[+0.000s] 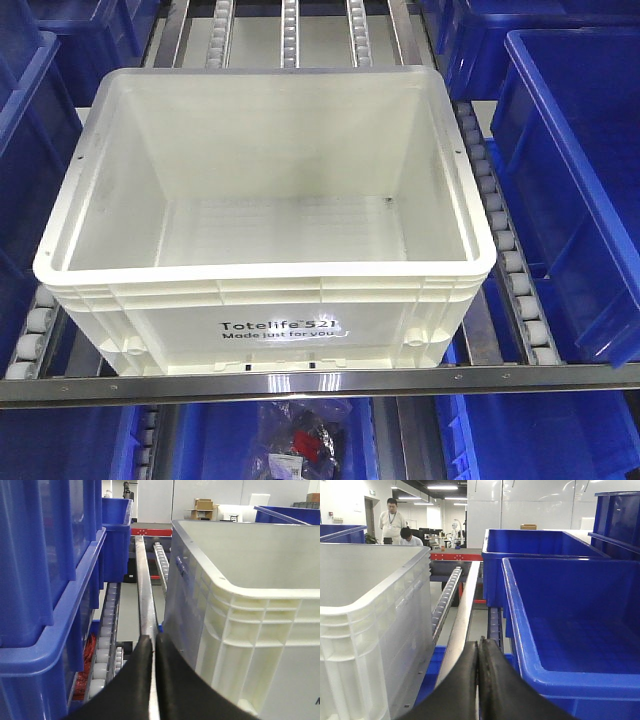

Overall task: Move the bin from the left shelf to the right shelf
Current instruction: 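Lower both grippers beside the white tote's side walls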

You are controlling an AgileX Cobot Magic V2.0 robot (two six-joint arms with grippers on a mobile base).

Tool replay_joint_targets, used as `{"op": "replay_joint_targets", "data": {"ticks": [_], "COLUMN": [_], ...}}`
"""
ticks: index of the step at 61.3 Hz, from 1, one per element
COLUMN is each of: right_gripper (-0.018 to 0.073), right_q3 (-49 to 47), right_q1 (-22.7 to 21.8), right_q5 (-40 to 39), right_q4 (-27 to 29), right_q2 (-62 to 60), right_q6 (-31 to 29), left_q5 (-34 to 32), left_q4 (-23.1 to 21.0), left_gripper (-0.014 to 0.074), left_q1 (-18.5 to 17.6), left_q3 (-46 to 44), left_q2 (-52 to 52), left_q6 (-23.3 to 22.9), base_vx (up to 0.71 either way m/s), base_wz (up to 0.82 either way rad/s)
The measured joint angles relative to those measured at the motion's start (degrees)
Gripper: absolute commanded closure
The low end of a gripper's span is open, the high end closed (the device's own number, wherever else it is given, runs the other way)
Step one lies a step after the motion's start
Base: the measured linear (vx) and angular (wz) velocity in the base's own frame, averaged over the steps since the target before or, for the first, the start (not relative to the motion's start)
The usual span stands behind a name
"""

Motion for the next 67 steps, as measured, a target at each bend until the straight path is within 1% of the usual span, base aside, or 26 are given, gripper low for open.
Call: {"op": "replay_joint_targets", "data": {"ticks": [51,56,62,67], "right_gripper": [0.0568,0.0568,0.0568,0.0568], "right_q3": [0.0,0.0,-0.57,-4.06], "right_q1": [0.0,0.0,0.0,0.0], "right_q5": [0.0,-0.55,-0.47,0.5], "right_q4": [0.0,0.0,0.06,0.19], "right_q2": [0.0,0.0,0.0,0.0], "right_q6": [0.0,-0.11,0.4,0.47], "left_q5": [-0.03,-0.86,-1.05,-1.1], "left_q4": [0.0,0.0,0.0,0.0], "left_gripper": [0.0602,0.0602,0.0602,0.0602], "left_q1": [0.0,0.0,0.0,0.0], "left_q3": [0.0,0.0,-2.45,-7.49], "left_q2": [0.0,0.0,0.0,0.0], "left_q6": [0.04,0.04,0.04,0.04], "base_vx": [0.0,0.0,0.0,0.0], "base_wz": [0.0,0.0,0.0,0.0]}}
